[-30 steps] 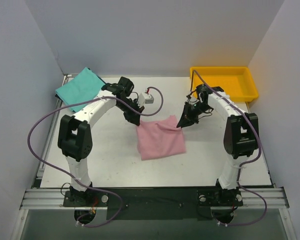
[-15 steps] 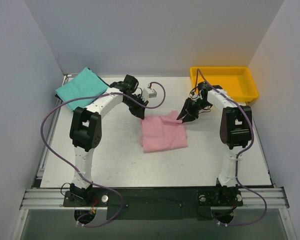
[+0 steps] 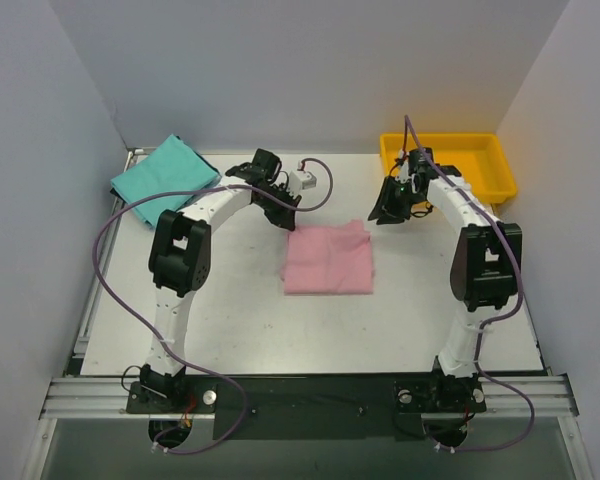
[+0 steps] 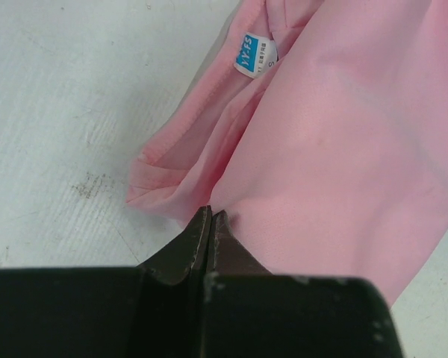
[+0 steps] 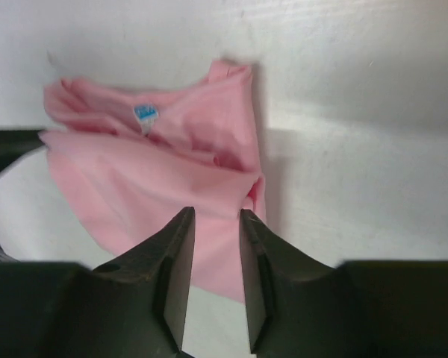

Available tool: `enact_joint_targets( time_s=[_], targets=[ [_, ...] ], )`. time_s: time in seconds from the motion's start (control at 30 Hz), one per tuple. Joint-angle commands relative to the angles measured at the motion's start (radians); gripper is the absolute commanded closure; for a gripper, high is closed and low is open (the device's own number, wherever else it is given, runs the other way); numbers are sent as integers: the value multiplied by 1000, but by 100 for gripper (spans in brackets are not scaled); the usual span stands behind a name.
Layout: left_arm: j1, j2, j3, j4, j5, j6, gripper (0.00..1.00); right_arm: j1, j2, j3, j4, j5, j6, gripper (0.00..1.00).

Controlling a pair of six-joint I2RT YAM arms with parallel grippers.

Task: Fold and stack the t-shirts
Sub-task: Fold the long partially folded tshirt into a neat square, then smooth out wrinkles on the folded tshirt

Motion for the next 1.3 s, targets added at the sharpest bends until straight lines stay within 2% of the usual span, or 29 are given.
enact_joint_targets(
  time_s=[0.0, 0.07, 0.13, 0.37, 0.6, 0.77, 0.83, 0.97, 1.03, 1.2, 1.27],
  targets=[
    [6, -4, 38, 81, -3, -44, 100, 75, -149, -151, 48, 3, -141, 83],
    [6, -7, 34, 85, -14, -50, 100, 118, -158, -185, 57, -16, -171, 95],
    [6, -14, 21, 105, -35, -64, 100, 136, -134, -177, 57, -2, -162, 100],
    [5, 6, 20, 162, -120, -122, 100, 118, 76, -24, 59, 91, -61, 100],
    [0, 48, 35, 203, -198, -184, 100, 115, 170, 71, 65, 125, 31, 100],
    [3, 81, 84, 217, -287, -204, 68, 107, 193, 94, 91, 177, 94, 100],
    [6, 91, 125, 211, -322, -208, 62, 106, 205, 126, 80, 188, 100, 100],
    [12, 82, 214, 176, -342, -217, 55, 104, 181, 185, 30, 202, 73, 100],
    [12, 48, 210, 183, -351, -236, 52, 106, 130, 183, 14, 211, 46, 99],
    [11, -101, 56, 233, -313, -351, 47, 126, -44, 46, 10, 208, -13, 86],
    [9, -150, -24, 266, -214, -386, 55, 155, -87, -25, 11, 187, -26, 86]
  ],
)
